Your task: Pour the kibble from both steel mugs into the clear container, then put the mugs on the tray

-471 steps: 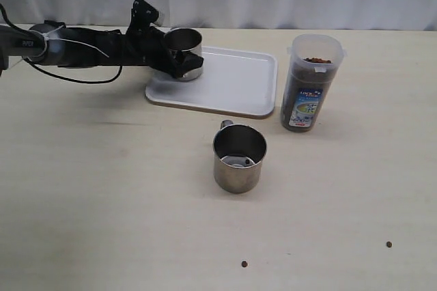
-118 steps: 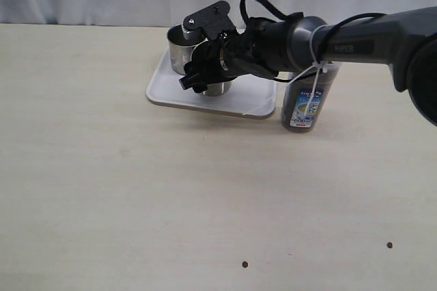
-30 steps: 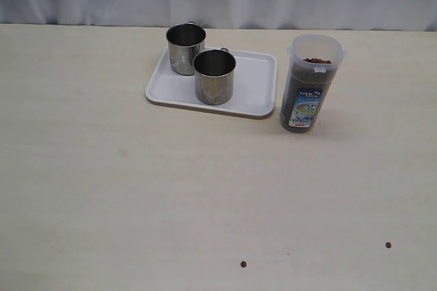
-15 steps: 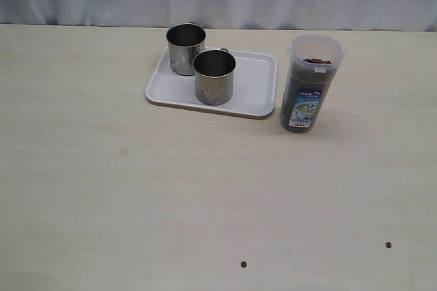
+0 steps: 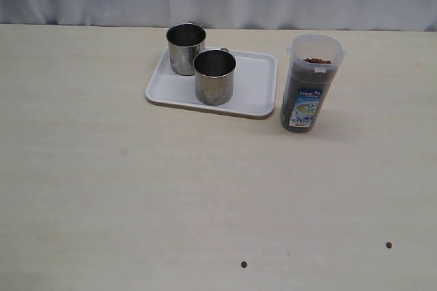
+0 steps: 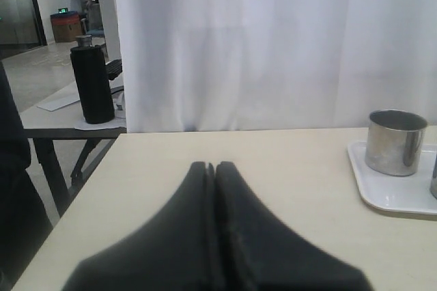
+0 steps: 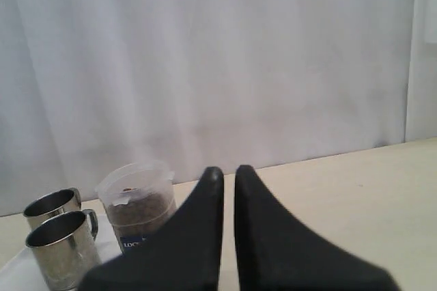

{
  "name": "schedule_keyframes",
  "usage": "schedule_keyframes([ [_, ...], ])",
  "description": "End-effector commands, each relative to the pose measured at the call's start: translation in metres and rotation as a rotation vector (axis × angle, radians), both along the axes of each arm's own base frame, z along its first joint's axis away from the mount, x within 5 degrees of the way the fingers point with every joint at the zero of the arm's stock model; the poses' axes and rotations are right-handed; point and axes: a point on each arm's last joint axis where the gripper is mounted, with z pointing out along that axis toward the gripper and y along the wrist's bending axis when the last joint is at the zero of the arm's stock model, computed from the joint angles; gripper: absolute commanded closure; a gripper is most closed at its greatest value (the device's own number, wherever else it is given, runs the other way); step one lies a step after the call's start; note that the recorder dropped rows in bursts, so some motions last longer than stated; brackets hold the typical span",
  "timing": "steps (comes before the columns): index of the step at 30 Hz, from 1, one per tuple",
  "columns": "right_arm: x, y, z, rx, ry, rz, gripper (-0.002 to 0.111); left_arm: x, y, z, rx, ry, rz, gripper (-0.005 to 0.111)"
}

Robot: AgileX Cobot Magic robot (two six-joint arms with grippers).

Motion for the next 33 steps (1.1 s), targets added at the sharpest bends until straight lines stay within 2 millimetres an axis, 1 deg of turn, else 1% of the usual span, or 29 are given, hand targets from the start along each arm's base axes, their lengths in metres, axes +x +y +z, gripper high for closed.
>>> schedule_keyframes([
  [1, 0.0, -0.003, -0.004, 0.008, 0.034, -0.037, 0.104, 0.0, 0.0, 0.0, -0.004, -0.004, -0.002, 0.107],
  [5, 0.001, -0.006, -0.008, 0.024, 0.08, -0.072, 0.104, 0.0, 0.0, 0.0, -0.004, -0.004, -0.002, 0.107],
  [9, 0.0, -0.01, -0.017, -0.035, 0.172, -0.11, 0.104, 0.0, 0.0, 0.0, -0.004, -0.004, -0.002, 0.107],
  [15, -0.001, 0.0, -0.021, -0.223, 0.195, 0.006, 0.104, 0.0, 0.0, 0.0, -0.004, -0.004, -0.002, 0.107],
  [16, -0.001, 0.001, -0.02, -0.226, 0.188, 0.018, 0.104, 0.0, 0.0, 0.0, -0.004, -0.004, -0.002, 0.107],
  [19, 0.0, 0.0, -0.014, -0.12, 0.135, -0.016, 0.104, 0.0, 0.0, 0.0, -0.004, -0.004, -0.002, 0.107],
  [20, 0.0, 0.0, -0.012, -0.097, 0.108, -0.022, 0.104, 0.0, 0.0, 0.0, -0.004, -0.004, -0.002, 0.107],
  [21, 0.0, -0.001, -0.005, -0.085, 0.036, -0.032, 0.104, 0.0, 0.0, 0.0, -0.004, -0.004, -0.002, 0.107],
  [23, 0.0, -0.001, -0.002, -0.08, 0.0, -0.036, 0.104, 0.0, 0.0, 0.0, -0.004, -0.004, -0.002, 0.107],
  [26, 0.0, 0.0, -0.015, -0.1, 0.14, -0.015, 0.104, 0.0, 0.0, 0.0, -0.004, -0.004, -0.002, 0.107],
  [29, 0.0, 0.002, -0.014, -0.113, 0.129, 0.025, 0.104, 0.0, 0.0, 0.0, -0.004, -0.004, -0.002, 0.107],
  [33, 0.0, 0.003, -0.015, -0.161, 0.129, 0.035, 0.104, 0.0, 0.0, 0.0, -0.004, -0.004, -0.002, 0.107],
])
